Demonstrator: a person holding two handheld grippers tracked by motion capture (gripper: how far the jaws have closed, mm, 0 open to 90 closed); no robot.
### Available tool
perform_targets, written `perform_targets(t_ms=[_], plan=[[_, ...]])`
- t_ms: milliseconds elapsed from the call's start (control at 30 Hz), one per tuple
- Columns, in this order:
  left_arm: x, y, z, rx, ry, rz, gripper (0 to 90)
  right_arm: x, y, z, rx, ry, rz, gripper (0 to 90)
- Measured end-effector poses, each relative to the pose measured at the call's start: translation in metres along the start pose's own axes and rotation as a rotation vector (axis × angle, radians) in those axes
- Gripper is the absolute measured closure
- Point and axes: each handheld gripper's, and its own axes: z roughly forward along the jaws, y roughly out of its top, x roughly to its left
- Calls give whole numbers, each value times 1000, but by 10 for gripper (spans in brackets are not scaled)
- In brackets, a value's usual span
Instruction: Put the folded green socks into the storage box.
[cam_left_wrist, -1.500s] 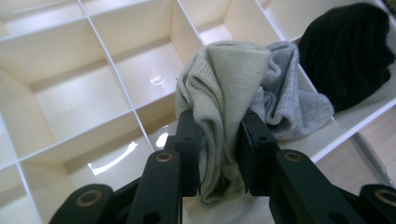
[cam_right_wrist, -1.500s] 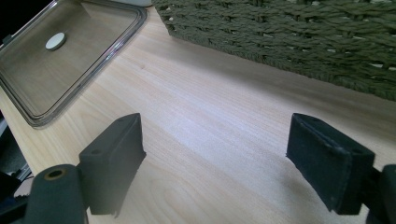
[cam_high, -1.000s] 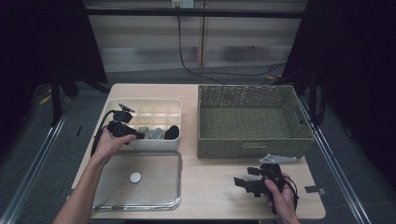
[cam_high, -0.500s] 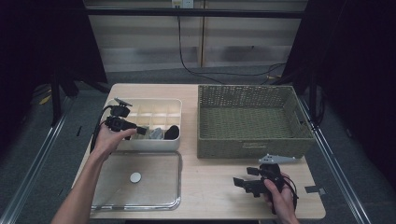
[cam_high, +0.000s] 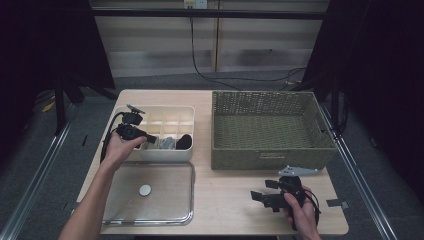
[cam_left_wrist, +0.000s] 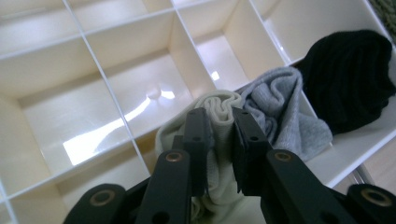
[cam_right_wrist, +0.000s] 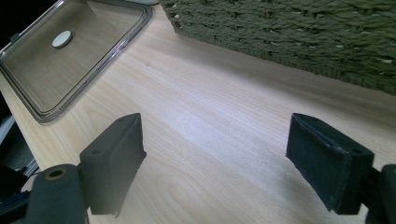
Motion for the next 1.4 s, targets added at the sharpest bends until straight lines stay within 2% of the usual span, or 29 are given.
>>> perform_targets(t_ms=[133,267,467,633,667,700,733,767,867,933,1033,1100,1200,1233,1267,1300,1333,1367,1400], plan=[[1,-2,6,27,-13,1,780,0,0,1,-1,3,-1,182],[6,-5,10,23,-32,-24,780,0,0,0,2,2,1,183],[6,-5,11,16,-28,-23,779,0,1,1,6,3,3,183],[10,-6,15,10,-46,-61,771,0,2,2,8,7,5,180],[10,-5,15,12,-45,-57,766,0,2,3,8,9,6,181],[8,-6,16,-12,-43,-92,761,0,2,3,9,13,6,181],[8,-6,16,-15,-44,-95,750,0,2,4,8,18,4,181],[10,-6,14,6,-54,-60,739,0,2,4,13,19,6,182],[12,-8,12,-19,-101,-55,640,-1,3,6,18,25,11,218],[11,-10,10,-43,-115,-60,587,-1,4,7,25,40,21,219],[11,-13,5,-74,-83,-72,502,0,4,7,23,58,17,228],[13,-16,1,-99,-89,-72,483,-1,4,7,19,61,20,238],[15,-22,-4,-138,-99,-93,445,-3,3,7,29,71,26,242],[16,-23,-7,-137,-97,-85,427,-3,3,8,30,74,31,242],[15,-24,-8,-153,-87,-102,408,-4,3,8,36,73,27,242],[14,-25,-10,-159,-70,-100,381,-4,4,8,35,69,28,242],[15,-26,-12,-153,-73,-85,362,-4,5,8,40,64,38,241],[13,-28,-12,-167,-81,-94,361,-4,5,8,41,61,41,234],[13,-30,-14,-162,-82,-78,352,-4,6,8,42,49,39,226]])
